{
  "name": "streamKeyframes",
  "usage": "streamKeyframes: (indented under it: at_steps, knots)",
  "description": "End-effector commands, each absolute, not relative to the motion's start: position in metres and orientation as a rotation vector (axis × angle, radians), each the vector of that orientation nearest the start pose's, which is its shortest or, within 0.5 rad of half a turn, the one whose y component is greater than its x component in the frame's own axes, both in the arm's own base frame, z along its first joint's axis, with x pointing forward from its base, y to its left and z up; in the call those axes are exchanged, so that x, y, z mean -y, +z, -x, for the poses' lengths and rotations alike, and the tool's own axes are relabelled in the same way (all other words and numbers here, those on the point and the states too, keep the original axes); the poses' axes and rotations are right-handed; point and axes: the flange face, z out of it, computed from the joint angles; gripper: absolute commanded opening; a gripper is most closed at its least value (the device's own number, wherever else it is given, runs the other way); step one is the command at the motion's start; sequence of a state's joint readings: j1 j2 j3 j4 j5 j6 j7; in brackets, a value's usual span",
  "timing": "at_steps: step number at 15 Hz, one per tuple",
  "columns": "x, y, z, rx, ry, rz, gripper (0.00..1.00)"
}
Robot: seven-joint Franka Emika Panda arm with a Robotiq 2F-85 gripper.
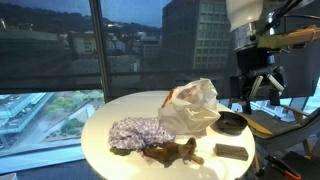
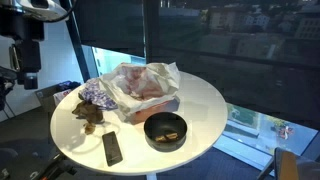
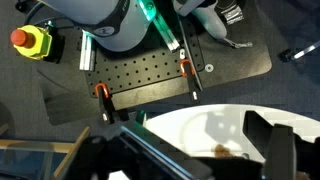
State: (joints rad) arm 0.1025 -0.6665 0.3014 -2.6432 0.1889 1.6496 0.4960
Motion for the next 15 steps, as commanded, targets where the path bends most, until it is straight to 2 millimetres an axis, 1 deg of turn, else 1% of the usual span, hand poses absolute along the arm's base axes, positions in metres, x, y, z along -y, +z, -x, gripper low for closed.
streamKeyframes:
  at_steps: [1,11,12,13,15]
  knots:
    - [-0.135,0.418,-0.277,-0.378,0.511,3.217,1.0]
    - [-0.136,0.418,-0.277,-0.378,0.51,3.217,1.0]
    - [-0.136,0.419,-0.282,-0.387,0.489,3.217,1.0]
    - [-0.132,0.418,-0.286,-0.416,0.489,3.199,1.0]
    - [-0.116,0.416,-0.297,-0.49,0.473,3.17,1.0]
